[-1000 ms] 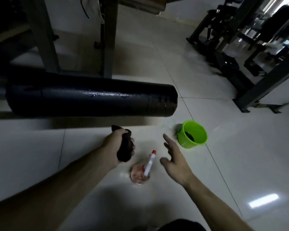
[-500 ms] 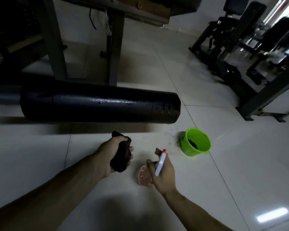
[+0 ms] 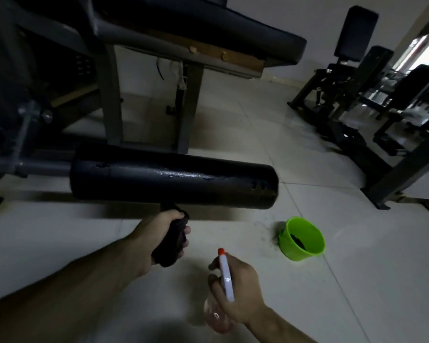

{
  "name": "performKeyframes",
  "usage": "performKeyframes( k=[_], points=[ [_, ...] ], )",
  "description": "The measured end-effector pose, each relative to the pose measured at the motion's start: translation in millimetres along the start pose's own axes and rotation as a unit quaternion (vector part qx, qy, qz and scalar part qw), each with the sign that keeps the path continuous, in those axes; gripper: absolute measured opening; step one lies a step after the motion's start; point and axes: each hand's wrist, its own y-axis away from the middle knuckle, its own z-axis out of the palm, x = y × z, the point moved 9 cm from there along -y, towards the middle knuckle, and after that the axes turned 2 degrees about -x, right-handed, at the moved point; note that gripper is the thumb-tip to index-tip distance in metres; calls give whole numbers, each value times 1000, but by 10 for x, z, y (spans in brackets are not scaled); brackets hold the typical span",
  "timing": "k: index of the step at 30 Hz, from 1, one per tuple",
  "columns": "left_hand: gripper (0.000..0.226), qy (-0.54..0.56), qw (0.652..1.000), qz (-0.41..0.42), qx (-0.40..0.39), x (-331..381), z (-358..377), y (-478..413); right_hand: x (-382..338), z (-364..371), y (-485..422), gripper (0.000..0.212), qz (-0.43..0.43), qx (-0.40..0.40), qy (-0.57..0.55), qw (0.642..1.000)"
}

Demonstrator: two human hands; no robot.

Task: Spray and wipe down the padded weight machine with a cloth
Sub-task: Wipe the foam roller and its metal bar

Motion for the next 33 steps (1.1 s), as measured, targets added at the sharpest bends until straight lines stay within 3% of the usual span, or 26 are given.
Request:
performKeyframes(
  k=[3, 7, 15, 20, 23, 25, 28, 31, 33],
  points=[
    [26, 26, 998, 10, 48, 34, -465, 263, -418, 286, -154, 24, -26, -20, -30, 999],
    [19, 109, 986, 18, 125, -123, -1039, 656, -920, 577, -372, 11, -94, -34, -64, 993],
    [12, 243, 943, 52, 221, -228, -1751, 995, -1566, 1197, -713, 13, -175, -106, -60, 977],
    [17, 240, 942, 60, 226, -203, -1859, 1108, -1561, 1634, -694, 27, -110, -140, -33, 983],
    [18, 238, 948, 41, 208, -276, -1842, 1096, -1266, 1925, -492, 78, 0, -243, -28, 970],
    [24, 239, 949, 31, 202, -317, -1789, 1071, -1120, 2063, -324, 79, 52, -294, -52, 953],
    [31, 258, 950, 27, 173, -325, -1681, 983, -865, 2074, -203, 88, 129, -307, -160, 929],
    [26, 244, 956, 52, 157, -241, -1662, 906, -598, 2099, -293, 109, 77, -351, -152, 921],
    [21, 220, 959, 91, 151, -107, -1665, 852, -662, 1800, -485, 102, 13, -328, -95, 940]
  ],
)
